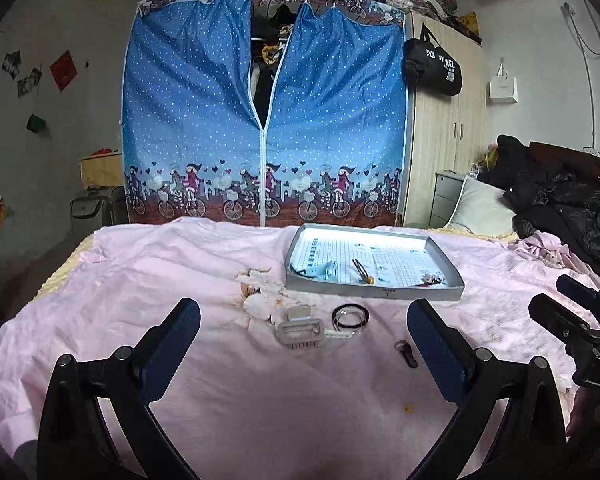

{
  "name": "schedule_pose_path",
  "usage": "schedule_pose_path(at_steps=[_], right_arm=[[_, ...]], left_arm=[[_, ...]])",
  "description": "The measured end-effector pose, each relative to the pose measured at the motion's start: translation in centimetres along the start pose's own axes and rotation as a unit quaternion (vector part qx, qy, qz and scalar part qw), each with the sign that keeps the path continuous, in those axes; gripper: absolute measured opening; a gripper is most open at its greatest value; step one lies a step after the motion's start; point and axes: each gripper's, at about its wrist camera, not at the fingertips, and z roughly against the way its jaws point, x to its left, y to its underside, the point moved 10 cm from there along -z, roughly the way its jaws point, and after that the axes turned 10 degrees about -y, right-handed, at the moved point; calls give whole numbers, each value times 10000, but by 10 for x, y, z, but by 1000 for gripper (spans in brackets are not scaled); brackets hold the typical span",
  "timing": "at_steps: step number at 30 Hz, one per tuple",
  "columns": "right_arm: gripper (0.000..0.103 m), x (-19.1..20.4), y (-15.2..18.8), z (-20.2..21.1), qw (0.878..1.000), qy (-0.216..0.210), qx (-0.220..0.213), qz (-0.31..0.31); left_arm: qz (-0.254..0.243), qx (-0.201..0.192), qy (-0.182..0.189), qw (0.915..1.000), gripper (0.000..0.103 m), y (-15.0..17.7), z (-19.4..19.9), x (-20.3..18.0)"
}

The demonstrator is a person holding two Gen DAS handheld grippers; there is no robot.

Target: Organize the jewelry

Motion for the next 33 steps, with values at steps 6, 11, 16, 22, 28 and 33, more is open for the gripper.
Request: schedule_pose_path(at_steps=[6, 11, 16, 22, 28, 33], right_arm=[[103, -3, 32, 0, 9987, 82, 446, -238], [103, -9, 50, -13, 9960, 138, 816, -342], [103, -14, 67, -24, 9917, 203, 1172, -497], [103, -17, 79, -34, 9875, 209, 1432, -628], [103, -18, 86, -54, 9818, 25, 1797, -620], [103, -23, 84, -67, 9772, -183, 1918, -891]], left_arm=[[138, 800, 17, 9967, 102, 25, -17, 1], [-4, 1104, -158, 9938, 102, 37, -29, 2], [-133, 1375, -201, 9902, 102, 51, -38, 0], [-74, 1525, -177, 9881, 102, 57, -45, 2], [184, 1840, 49, 9827, 102, 60, -58, 5], [186, 1986, 141, 9798, 102, 53, -72, 6]])
